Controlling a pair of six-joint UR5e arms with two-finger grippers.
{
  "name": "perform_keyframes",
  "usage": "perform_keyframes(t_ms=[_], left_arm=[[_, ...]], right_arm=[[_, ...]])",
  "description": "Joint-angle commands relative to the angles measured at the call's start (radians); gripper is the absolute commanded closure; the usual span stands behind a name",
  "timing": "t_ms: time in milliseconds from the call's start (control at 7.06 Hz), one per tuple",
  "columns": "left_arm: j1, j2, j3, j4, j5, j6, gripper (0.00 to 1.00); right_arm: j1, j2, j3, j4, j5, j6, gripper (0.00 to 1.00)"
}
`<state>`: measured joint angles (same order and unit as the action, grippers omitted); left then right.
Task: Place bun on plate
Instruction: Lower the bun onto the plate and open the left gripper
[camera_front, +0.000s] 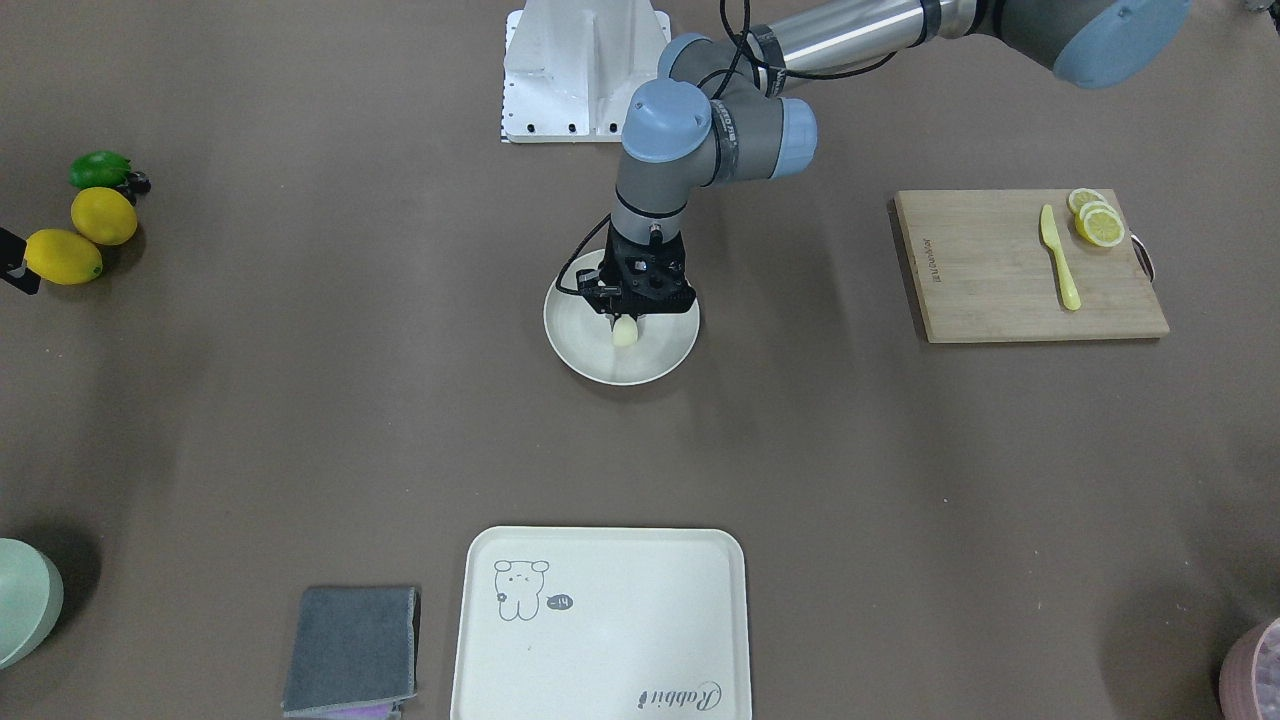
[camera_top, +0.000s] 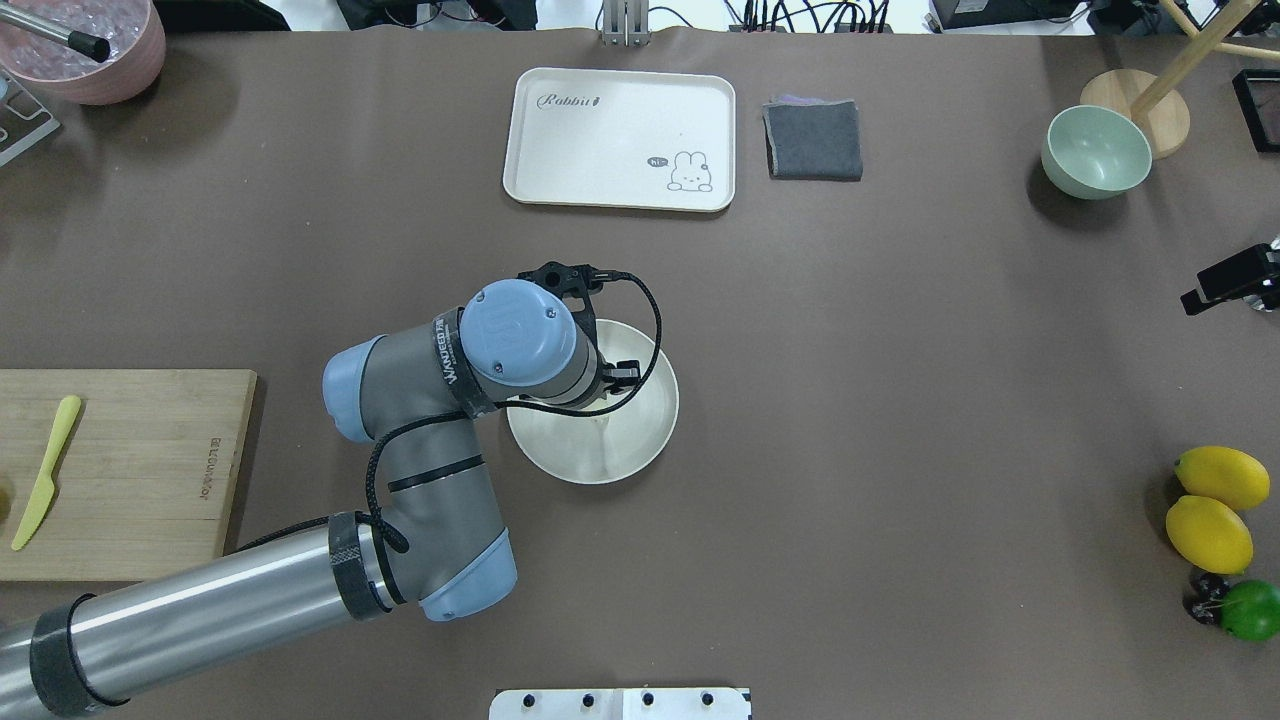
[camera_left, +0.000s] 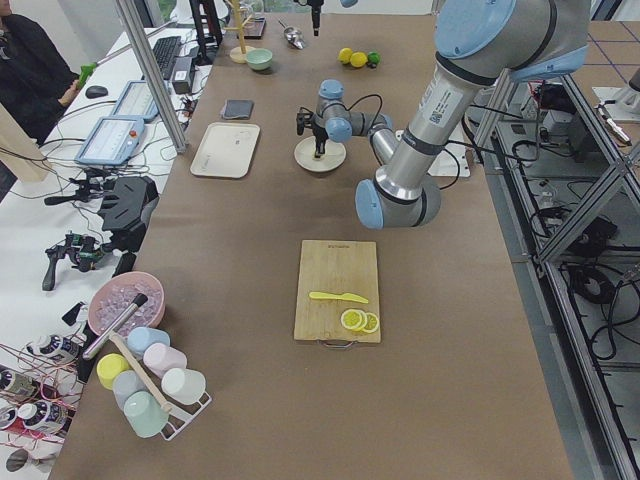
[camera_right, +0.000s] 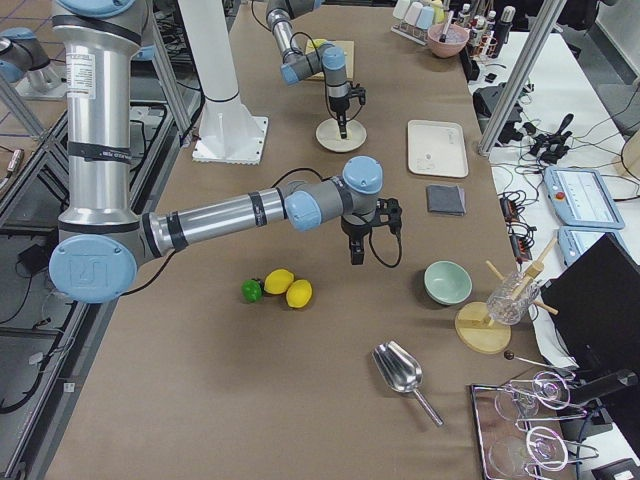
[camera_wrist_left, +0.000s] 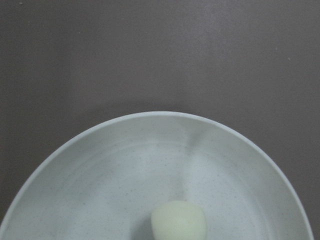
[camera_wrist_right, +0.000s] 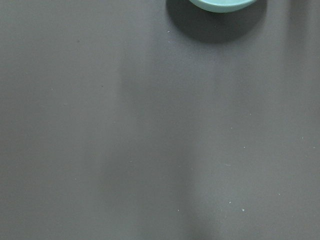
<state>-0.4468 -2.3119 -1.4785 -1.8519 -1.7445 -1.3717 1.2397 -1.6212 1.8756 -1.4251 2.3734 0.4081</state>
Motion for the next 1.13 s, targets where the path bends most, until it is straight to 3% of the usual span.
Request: perform_keyframes(t_ms=[0,142,283,992], left_arm=[[-0.001,0.002,-0.005,0.000,-0.001,0.002,0.31],[-0.001,0.002,-0.008,0.002,-0.001,0.003,0.21],[-0.001,0.002,-0.008,0.003,-0.001,0.003,0.18],[-0.007,0.002,-0.020,0.006,-0.001,0.003,0.17]], right_arm=[[-0.002,0.001,0.001,0.000,0.000,0.000,0.01],[-0.002,0.001,0.001,0.000,0.000,0.000,0.01],[-0.002,0.001,-0.001,0.000,0.000,0.000,0.00],[-0.002,0.001,-0.001,0.000,0.000,0.000,0.00]])
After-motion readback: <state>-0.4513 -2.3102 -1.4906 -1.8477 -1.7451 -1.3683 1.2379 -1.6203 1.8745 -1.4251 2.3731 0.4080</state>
